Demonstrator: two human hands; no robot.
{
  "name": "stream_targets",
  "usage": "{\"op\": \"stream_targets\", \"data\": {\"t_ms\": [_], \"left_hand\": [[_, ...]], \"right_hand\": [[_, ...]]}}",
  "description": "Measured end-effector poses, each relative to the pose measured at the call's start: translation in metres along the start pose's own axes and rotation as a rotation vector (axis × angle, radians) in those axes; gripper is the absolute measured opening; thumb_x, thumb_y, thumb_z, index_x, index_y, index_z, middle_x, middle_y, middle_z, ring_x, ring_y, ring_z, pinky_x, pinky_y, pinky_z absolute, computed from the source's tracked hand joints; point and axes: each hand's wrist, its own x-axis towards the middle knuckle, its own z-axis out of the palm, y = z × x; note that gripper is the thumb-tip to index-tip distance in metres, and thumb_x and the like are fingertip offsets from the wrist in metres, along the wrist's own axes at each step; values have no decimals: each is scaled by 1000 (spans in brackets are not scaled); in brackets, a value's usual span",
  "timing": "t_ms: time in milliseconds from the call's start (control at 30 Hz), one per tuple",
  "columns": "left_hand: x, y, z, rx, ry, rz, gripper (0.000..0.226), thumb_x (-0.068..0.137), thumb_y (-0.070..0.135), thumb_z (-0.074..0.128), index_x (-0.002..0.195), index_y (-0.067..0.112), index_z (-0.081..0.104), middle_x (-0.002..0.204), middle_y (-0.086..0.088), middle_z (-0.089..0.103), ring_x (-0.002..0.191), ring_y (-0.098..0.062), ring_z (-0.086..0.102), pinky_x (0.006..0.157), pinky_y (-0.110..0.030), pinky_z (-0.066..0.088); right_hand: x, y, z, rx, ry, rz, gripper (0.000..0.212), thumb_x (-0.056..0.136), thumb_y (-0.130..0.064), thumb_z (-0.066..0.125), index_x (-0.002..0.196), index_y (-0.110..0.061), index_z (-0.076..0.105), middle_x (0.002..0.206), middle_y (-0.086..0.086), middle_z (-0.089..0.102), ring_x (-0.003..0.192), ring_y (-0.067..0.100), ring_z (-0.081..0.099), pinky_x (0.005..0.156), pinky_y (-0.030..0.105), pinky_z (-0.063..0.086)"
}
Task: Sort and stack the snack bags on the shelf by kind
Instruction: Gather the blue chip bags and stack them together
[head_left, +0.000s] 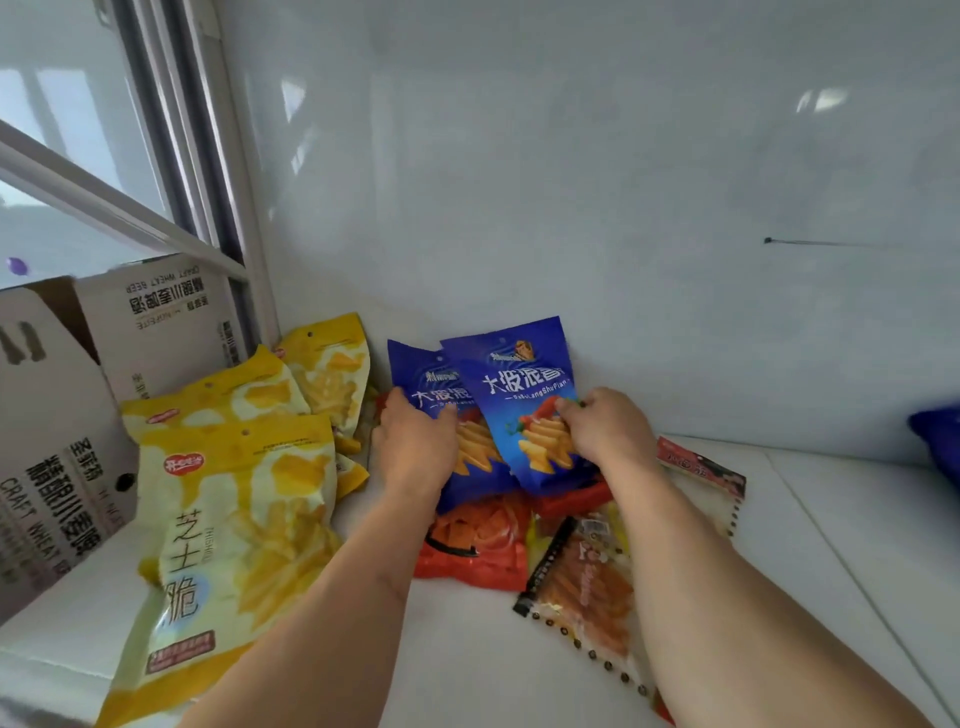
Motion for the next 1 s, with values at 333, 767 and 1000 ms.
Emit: {"op": "stream_targets", "data": {"t_ms": [333,767,1000], "left_hand": [[-24,14,-5,-259,-128,94,86,78,12,77,148,24,29,133,-2,59,114,-24,63,97,-48,53],[-107,50,6,-736,-658,-268,26,91,-10,57,112,5,57,98,-20,71,73,-32,72,59,-43,61],[-172,75,62,-608,-648,-163,5,97,11,61,102,11,62,92,-12,76,74,-27,74,63,-41,62]], "right_hand": [[-35,16,-15,62,34,103,41,102,-48,41,115,-11,53,112,11,67,98,32,67,73,36,45],[-65,109,-103,566,156,214,25,97,-35,60,105,-13,54,105,10,70,86,29,72,74,44,62],[-87,205,-170,599,300,250,34,90,-37,70,103,-14,49,98,4,64,90,23,67,80,46,59]]}}
